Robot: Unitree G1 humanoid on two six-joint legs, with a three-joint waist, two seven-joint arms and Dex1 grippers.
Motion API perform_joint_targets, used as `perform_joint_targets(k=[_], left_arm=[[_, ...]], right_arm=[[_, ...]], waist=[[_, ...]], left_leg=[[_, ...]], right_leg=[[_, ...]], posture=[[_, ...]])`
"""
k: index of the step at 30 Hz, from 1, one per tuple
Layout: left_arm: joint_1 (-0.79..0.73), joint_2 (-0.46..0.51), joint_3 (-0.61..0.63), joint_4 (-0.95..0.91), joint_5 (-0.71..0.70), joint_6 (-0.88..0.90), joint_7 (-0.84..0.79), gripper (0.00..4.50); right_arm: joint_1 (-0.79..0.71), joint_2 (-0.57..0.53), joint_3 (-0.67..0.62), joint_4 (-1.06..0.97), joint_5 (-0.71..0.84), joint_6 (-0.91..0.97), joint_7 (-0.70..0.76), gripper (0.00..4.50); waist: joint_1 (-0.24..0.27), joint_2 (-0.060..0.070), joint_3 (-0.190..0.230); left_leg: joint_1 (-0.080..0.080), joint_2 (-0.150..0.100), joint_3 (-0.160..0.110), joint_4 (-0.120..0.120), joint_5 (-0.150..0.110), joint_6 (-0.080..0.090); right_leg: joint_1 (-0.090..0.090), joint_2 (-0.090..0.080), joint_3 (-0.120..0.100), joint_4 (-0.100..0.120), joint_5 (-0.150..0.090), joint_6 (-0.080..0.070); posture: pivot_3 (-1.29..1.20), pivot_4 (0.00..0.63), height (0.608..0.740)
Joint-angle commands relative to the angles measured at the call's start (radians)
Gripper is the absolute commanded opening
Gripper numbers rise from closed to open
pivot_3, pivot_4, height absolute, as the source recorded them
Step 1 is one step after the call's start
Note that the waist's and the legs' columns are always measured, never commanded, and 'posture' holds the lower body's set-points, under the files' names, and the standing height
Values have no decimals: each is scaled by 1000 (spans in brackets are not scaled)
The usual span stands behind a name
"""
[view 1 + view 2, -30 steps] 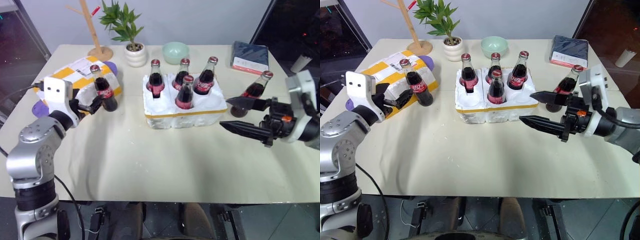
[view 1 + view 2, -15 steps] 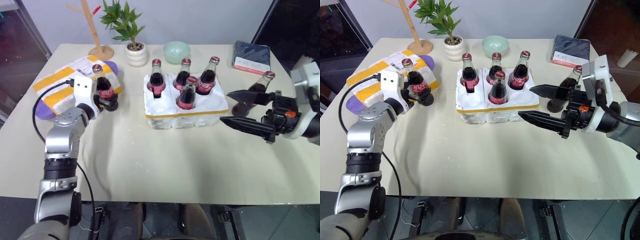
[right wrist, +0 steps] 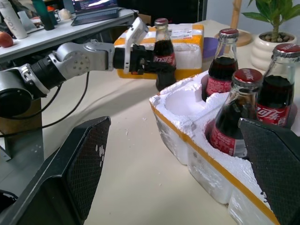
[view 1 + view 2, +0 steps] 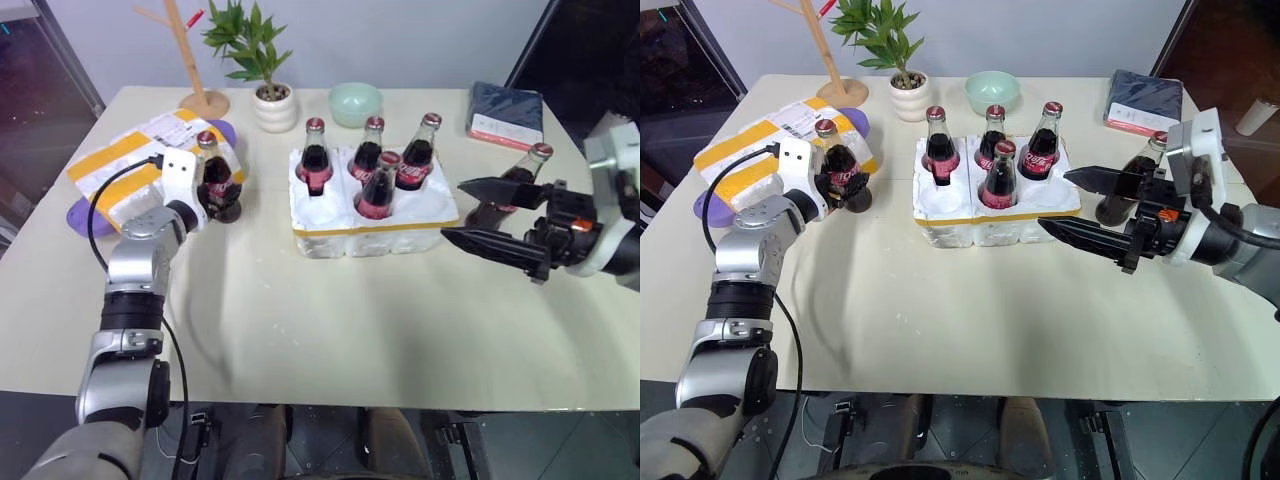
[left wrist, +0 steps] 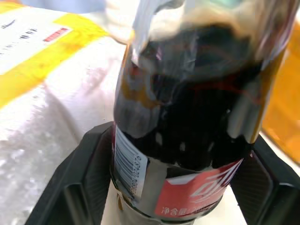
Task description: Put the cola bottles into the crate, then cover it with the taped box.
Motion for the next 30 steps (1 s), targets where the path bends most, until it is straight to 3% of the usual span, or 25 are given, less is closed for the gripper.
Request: perform_joint_targets(k=[1, 5, 8, 13, 19, 30], left_arm=[[-87, 102, 68, -131, -207, 197, -218, 3207], [-158, 212, 59, -159, -378, 394, -470, 3207], [-287, 201, 2, -101, -393, 407, -571, 3207], [-417, 87, -74, 1, -331, 328, -600, 3207], [-419, 13, -199, 85, -194, 153, -630, 3207], [-412, 46, -215, 142, -113, 50, -683, 3207]], right_arm=[[18, -7, -53, -27, 15, -4, -2, 4500], [39, -6, -69, -30, 12, -5, -8, 4500], [61, -2, -82, -34, 2, -10, -16, 4500], [86, 9, -98, -48, 0, -14, -40, 4500], [124, 14, -147, -78, 24, -6, -82, 4500], [165, 32, -151, -75, 1, -22, -112, 4500]], waist=[[-3, -1, 1], [-8, -2, 2], [-1, -2, 2], [-1, -2, 1], [-25, -2, 2], [-25, -2, 2]], left_leg=[[-1, 0, 0, 0, 0, 0], [-3, 0, 0, 0, 0, 0], [-3, 0, 0, 0, 0, 0], [-2, 0, 0, 1, 0, 0], [-2, 0, 0, -1, 0, 0], [-1, 0, 0, 1, 0, 0]], right_leg=[[-1, 0, 0, 0, 0, 0], [-4, 0, 0, 1, 0, 0], [-4, 0, 0, 1, 0, 0], [-1, 0, 0, 0, 0, 0], [-3, 0, 0, 1, 0, 0], [-2, 0, 1, 1, 0, 0]], posture=[[0, 150, 739], [0, 150, 739], [0, 150, 739], [0, 150, 739], [0, 150, 739], [0, 150, 739]])
